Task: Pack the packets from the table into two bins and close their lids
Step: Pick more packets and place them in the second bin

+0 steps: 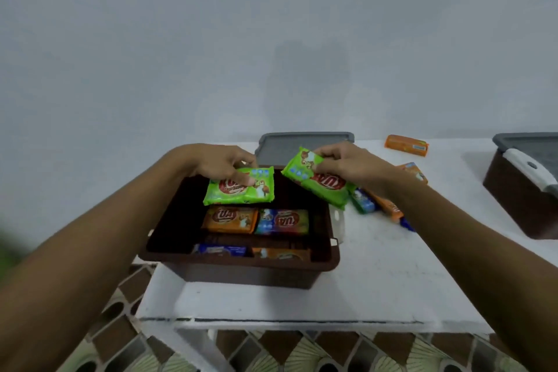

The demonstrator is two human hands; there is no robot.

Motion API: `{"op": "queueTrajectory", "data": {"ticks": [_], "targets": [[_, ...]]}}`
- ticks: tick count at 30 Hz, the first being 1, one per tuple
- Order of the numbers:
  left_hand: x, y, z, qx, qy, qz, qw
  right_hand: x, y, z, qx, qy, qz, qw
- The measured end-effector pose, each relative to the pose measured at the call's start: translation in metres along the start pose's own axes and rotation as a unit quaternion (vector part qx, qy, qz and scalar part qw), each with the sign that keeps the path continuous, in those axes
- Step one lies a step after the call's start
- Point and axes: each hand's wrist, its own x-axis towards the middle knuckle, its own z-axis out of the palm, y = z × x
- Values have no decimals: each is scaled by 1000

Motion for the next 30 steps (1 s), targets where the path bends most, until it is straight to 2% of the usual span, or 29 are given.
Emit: {"op": "queueTrajectory", "data": {"ticks": [3, 7, 9, 12, 15, 17, 18, 20, 22, 25, 30], "targets": [[-3, -27, 14, 50, -8, 8, 999, 22, -22, 23, -115, -75, -39, 990], [4, -56, 40, 117, 12, -13, 993, 44, -21, 63, -364, -165, -50, 915], [6, -66, 48, 167, 26, -29, 985, 48, -15, 79, -422, -167, -28, 891], [6, -64, 51, 242, 59, -51, 967, 46, -10, 91, -467, -108, -25, 877], [4, -58, 51, 345, 130, -49, 928, 38, -12, 97, -530, -10, -65, 845], [4, -58, 48, 356, 164, -29, 919, 36, -12, 97, -542, 31, -85, 835], [4, -59, 47, 336, 170, -19, 926, 36, -11, 96, -539, 41, -90, 836], [5, -60, 46, 266, 154, -7, 952, 38, -10, 94, -525, 29, -89, 846], [6, -61, 49, 228, 105, 1, 968, 39, -7, 93, -516, -16, -79, 853], [8, -65, 52, 247, 61, 4, 967, 39, -1, 97, -542, -70, -77, 834], [10, -64, 54, 279, 66, -2, 958, 42, 2, 101, -564, -50, -87, 820]]}}
